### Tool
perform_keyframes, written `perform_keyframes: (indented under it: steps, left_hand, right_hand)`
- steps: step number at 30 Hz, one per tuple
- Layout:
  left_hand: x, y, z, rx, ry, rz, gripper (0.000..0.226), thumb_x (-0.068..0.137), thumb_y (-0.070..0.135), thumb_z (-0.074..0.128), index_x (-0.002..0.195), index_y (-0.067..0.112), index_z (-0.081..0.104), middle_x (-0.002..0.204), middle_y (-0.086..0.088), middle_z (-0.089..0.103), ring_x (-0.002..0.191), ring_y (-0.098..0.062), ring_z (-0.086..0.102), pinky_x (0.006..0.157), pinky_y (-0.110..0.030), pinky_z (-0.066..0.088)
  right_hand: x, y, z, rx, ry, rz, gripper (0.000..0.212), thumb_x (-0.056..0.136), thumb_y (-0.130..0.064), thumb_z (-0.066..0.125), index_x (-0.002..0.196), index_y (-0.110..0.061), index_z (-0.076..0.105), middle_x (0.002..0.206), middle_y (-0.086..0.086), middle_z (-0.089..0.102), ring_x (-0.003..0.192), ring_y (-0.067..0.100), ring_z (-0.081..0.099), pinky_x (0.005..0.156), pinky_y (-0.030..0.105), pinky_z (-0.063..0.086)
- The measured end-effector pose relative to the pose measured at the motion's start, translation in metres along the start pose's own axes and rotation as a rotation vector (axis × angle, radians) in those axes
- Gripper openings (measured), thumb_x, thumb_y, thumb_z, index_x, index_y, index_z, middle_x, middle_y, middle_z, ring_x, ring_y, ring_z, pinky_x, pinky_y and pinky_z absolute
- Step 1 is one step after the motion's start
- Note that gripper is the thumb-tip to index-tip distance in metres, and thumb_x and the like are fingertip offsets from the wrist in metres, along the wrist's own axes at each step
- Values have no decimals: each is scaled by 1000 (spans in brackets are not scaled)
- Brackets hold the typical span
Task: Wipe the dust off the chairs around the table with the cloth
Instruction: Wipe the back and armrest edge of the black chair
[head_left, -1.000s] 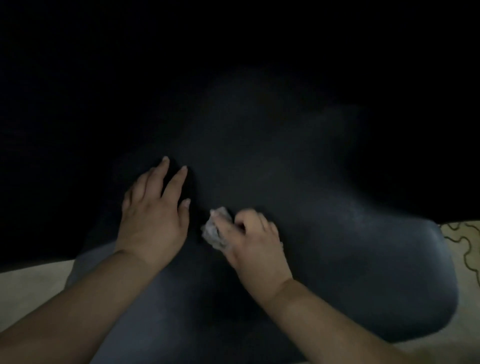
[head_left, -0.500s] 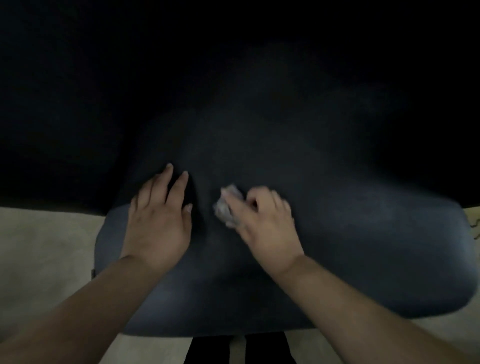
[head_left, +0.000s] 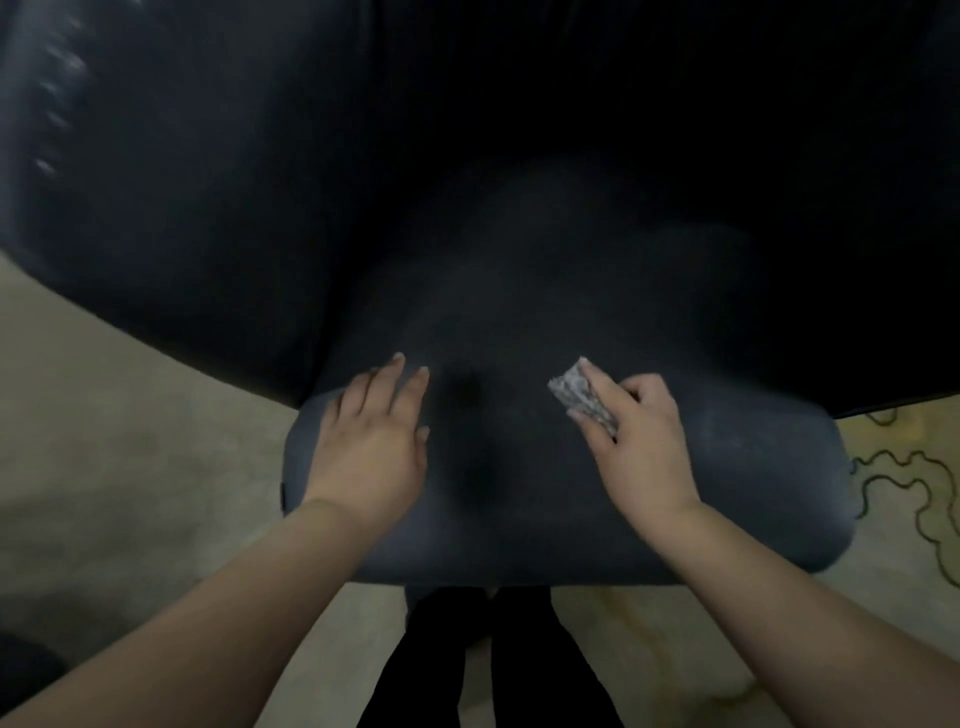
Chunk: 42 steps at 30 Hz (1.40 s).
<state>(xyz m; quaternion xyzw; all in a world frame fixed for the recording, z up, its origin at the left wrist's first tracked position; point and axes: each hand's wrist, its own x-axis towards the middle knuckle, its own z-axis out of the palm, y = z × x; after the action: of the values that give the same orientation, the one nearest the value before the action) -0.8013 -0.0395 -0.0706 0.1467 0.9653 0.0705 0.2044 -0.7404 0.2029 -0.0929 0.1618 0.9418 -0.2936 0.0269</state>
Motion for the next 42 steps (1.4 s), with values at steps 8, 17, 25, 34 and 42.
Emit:
perform_keyframes:
  steps: [8, 17, 25, 34, 42]
  left_hand:
    - [-63, 14, -117, 24, 83, 11, 54, 92, 28, 55, 143, 16, 43, 148, -7, 41, 134, -28, 37, 110, -42, 31]
    - [-78, -38, -209, -19, 263, -1, 55, 91, 25, 58, 142, 12, 45, 148, -10, 41, 132, -32, 39, 108, -44, 34]
    - [-28, -159, -269, -83, 234, 75, 57, 95, 28, 53, 146, 15, 35, 150, -11, 35, 133, -30, 33, 110, -39, 27]
    - [23, -221, -301, -181, 63, 305, 60, 97, 34, 47, 151, 25, 23, 154, -1, 26, 139, -21, 24, 113, -34, 24]
    - [53, -214, -286, -288, -108, 368, 66, 97, 28, 50, 153, 27, 15, 157, 4, 22, 144, -15, 20, 116, -31, 21]
  right_hand:
    - [-8, -81, -85, 236, -38, 199, 47, 95, -36, 54, 141, -37, 43, 98, -10, 37, 84, 3, 49, 68, 0, 35]
    - [-2, -174, -111, 350, -22, 205, 46, 94, -42, 53, 139, -40, 43, 100, -13, 40, 84, 1, 52, 65, 5, 38]
    - [30, -281, -65, 453, 75, 317, 45, 94, -41, 53, 138, -38, 45, 103, -13, 42, 84, 1, 53, 70, 12, 43]
    - [25, -372, -23, 555, 289, 457, 47, 94, -36, 56, 139, -39, 44, 108, -11, 43, 90, -10, 49, 67, -1, 37]
    - [21, -390, 5, 577, 300, 459, 56, 91, -29, 62, 142, -39, 41, 105, -13, 41, 92, -8, 50, 75, 1, 37]
